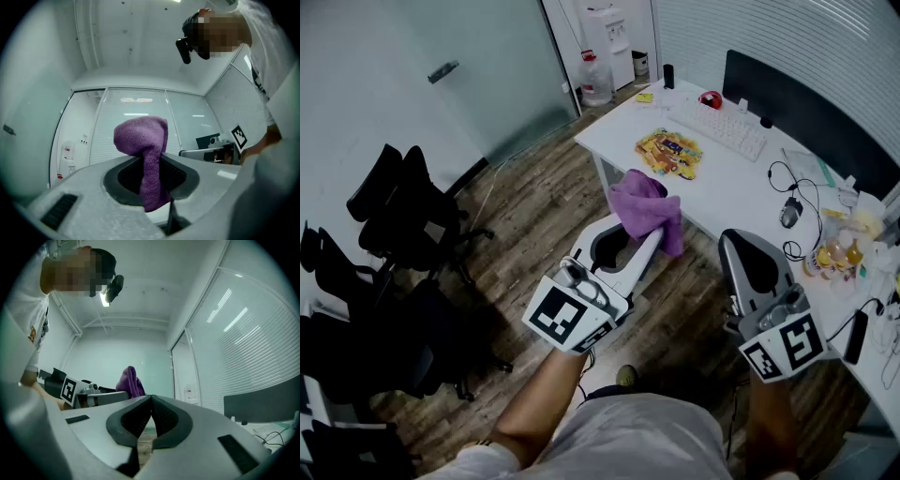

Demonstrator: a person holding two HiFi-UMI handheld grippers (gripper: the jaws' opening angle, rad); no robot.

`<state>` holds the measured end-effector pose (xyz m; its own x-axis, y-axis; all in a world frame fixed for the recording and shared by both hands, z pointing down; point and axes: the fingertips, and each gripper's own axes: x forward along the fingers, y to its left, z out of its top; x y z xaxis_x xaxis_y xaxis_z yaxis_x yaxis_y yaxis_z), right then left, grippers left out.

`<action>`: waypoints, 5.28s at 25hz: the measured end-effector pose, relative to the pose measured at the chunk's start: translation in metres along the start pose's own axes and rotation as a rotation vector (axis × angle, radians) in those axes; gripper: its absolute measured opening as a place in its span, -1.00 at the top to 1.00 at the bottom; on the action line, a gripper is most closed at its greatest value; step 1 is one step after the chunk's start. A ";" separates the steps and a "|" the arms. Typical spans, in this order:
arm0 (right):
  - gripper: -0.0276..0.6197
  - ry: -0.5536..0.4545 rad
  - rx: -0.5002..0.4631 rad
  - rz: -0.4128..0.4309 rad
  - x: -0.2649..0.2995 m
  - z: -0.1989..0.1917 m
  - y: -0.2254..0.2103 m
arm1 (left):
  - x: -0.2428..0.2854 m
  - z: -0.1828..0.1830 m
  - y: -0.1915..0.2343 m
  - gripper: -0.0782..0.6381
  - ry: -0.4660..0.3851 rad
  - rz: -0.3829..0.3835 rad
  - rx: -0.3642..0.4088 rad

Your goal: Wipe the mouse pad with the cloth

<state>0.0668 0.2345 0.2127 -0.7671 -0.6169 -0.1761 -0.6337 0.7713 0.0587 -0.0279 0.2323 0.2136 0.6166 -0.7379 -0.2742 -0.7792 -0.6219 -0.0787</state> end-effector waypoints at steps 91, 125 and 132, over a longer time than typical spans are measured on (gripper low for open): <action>0.88 0.094 0.034 -0.035 0.150 -0.094 -0.232 | 0.196 -0.106 0.174 0.55 0.087 0.065 0.024; 0.37 0.472 0.074 -0.264 0.220 -0.221 -0.258 | 0.261 -0.203 0.267 0.55 0.240 -0.215 -0.013; 0.24 0.635 0.069 -0.267 0.218 -0.265 -0.264 | 0.274 -0.232 0.266 0.55 0.366 -0.286 0.061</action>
<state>0.0409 -0.1452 0.4195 -0.5089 -0.7429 0.4349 -0.8172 0.5757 0.0272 -0.0402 -0.1960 0.3397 0.7979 -0.5903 0.1218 -0.5709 -0.8050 -0.1611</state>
